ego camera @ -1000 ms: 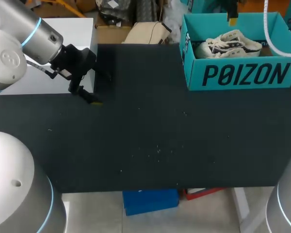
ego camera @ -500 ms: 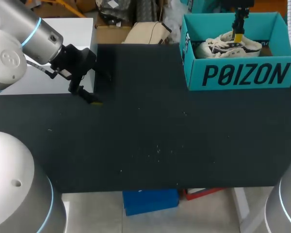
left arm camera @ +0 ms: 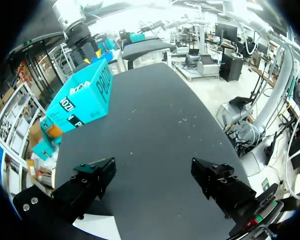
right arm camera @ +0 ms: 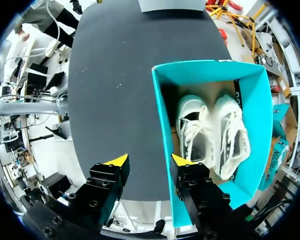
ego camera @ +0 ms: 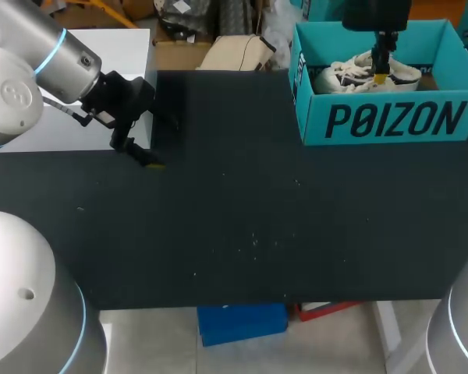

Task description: Take the shoe out of the shoebox, open the shoe tongue, remove and reinsert the insole, then place the shoe into the shoebox

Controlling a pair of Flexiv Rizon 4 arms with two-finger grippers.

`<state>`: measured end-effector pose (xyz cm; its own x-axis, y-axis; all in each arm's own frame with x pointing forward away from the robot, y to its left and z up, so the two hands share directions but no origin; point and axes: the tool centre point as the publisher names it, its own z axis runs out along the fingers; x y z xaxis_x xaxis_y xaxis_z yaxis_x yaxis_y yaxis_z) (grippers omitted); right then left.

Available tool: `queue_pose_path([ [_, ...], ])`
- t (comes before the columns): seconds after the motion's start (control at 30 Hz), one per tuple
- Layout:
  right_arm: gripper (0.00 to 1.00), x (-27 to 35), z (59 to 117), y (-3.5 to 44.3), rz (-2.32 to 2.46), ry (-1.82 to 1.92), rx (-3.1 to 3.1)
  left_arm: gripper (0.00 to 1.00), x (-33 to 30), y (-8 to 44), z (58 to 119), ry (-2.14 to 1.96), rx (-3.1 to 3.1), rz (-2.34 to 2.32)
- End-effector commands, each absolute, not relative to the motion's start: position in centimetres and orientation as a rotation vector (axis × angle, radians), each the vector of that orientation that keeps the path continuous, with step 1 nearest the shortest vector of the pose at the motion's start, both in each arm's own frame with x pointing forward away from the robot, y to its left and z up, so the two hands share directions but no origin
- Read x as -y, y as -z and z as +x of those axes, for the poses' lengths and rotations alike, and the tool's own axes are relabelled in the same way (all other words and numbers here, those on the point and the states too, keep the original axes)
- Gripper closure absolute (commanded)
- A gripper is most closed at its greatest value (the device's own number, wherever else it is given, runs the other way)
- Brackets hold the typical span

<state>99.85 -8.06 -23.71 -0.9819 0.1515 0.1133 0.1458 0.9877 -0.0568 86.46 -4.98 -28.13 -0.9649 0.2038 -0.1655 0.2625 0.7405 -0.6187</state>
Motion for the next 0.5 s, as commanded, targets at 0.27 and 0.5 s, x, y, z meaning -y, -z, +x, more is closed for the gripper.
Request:
queue_pose_path([
  [0.27, 0.46, 7.7, 95.5, 26.5, -0.268, -0.161, 3.845, 0.00, 5.0, 28.2, 86.4, 1.028, -2.848, 0.381],
  [0.5, 0.35, 7.4, 94.2, 27.2, -0.219, -0.168, 3.737, 0.00, 5.0, 28.2, 86.4, 1.028, -2.848, 0.381],
])
